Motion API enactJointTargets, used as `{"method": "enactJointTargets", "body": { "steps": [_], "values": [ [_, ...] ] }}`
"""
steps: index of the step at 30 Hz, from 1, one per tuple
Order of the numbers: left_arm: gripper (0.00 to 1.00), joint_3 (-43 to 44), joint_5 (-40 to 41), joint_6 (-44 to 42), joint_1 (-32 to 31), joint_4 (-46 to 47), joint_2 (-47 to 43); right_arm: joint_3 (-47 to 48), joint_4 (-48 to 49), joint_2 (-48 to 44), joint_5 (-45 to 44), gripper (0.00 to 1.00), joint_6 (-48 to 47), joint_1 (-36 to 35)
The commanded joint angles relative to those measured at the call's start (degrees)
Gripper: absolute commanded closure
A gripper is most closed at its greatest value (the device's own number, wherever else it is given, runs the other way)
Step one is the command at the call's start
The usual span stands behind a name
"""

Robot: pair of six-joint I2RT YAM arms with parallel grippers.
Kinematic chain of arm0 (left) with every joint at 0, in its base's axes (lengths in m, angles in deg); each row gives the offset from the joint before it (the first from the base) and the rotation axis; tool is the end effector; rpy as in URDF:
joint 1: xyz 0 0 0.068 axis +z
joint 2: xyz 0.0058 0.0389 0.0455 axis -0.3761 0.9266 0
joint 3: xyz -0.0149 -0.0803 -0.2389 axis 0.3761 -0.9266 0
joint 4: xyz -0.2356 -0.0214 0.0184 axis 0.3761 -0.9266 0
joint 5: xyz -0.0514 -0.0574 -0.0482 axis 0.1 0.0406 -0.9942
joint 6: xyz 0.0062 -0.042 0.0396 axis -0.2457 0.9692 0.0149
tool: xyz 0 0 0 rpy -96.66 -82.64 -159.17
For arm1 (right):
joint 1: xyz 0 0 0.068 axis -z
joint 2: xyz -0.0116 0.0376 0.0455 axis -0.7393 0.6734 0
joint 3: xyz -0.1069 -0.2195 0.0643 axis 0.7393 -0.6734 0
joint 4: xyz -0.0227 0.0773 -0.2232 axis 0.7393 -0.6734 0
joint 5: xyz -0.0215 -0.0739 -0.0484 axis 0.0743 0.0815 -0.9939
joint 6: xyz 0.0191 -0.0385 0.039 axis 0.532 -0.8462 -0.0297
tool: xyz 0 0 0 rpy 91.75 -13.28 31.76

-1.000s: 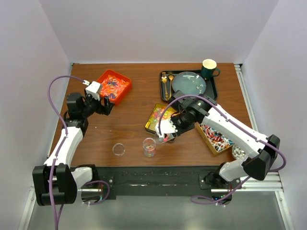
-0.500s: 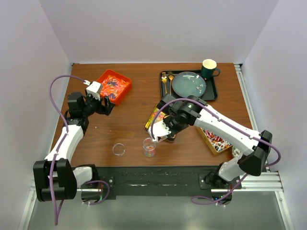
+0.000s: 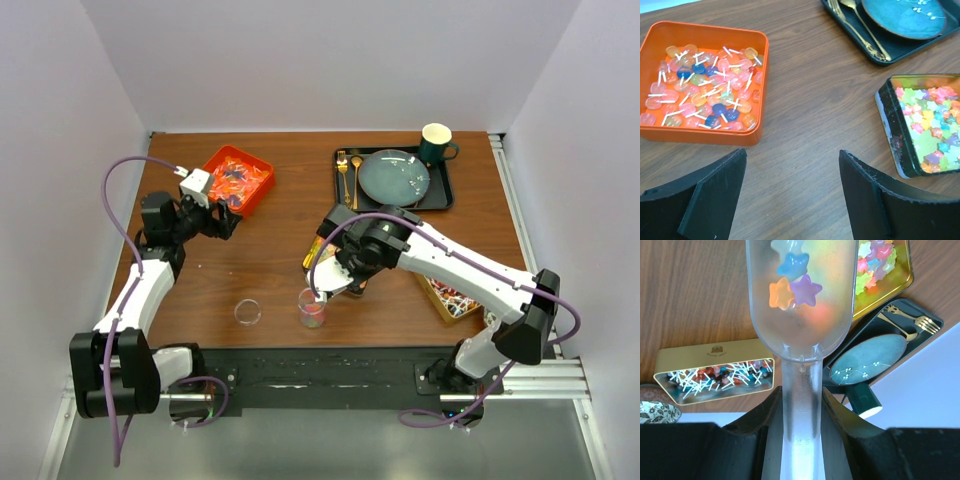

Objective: Pack the candies
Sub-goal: Place the fake candies in the packing bottle.

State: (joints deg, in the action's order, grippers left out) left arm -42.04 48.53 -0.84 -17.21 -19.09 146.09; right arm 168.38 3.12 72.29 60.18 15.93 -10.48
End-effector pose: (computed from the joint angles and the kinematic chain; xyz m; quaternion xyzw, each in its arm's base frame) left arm 0.2473 -0.0020 0.2471 0.1437 0.7930 -0.2049 0.5555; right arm 0.1448 0.2139 0.3114 -0.8645 0.4686 -0.1325 0.1245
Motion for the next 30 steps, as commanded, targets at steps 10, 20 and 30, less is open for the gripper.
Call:
{"method": "enactJointTargets", "body": {
  "steps": [10,20,30],
  "values": [
    [0.23,1.2,-5.2,3.5,0.4,5.7,1.3,1.8,-1.8,-1.2,-7.3,1.0,-0.4,-2.1],
    [0.23,2.6,-5.5,3.3,-1.8,5.4,2.6,1.4,-1.3,-3.0,-8.5,1.0,0.2,-2.8],
    [0.26,8.3,-5.3,3.2,-12.7,3.6,5.4,7.2,1.7,-8.5,-2.2,1.0,20.3,7.8]
  ]
}}
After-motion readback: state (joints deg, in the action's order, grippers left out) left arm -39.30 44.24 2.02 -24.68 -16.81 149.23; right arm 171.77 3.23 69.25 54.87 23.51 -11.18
